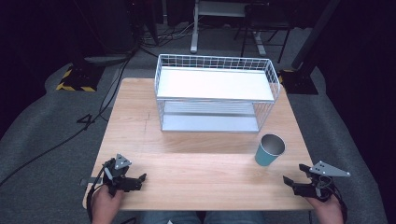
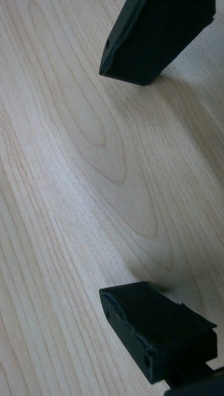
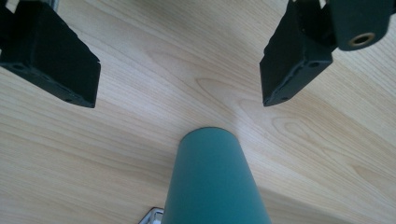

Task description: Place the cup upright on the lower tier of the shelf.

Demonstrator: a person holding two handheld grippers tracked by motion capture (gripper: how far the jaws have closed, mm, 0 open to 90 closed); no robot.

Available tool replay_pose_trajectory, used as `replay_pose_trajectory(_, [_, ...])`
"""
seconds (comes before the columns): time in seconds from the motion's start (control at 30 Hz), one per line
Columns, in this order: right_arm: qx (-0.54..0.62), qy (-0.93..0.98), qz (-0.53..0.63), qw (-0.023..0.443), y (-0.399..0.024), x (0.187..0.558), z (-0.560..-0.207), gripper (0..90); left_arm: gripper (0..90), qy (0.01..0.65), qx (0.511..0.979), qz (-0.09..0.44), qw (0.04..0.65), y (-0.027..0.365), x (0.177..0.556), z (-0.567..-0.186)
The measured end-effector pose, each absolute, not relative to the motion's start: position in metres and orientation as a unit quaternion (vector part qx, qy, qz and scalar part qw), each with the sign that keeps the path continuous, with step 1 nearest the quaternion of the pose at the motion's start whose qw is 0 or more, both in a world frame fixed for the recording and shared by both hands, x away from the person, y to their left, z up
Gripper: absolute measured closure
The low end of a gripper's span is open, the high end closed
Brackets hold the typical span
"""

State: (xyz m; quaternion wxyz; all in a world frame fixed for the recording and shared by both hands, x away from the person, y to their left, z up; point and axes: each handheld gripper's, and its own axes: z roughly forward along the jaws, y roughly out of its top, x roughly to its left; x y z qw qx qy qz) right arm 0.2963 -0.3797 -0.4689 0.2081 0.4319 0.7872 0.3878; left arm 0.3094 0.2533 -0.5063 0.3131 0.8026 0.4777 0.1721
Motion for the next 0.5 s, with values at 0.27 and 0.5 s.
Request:
replay_pose_trajectory(0.27, [0.43,0.775,0.41,0.215,-0.3755,0.2958,-0.4625,12.8,0.0,0.478,0.803,0.172,0.313,0.2533,0.3094,-0.5063])
replay_pose_trajectory(0.5, [0.431,0.759,0.435,0.22,-0.371,0.2992,-0.4586,12.8,0.0,0.478,0.803,0.172,0.312,0.2533,0.3095,-0.5062])
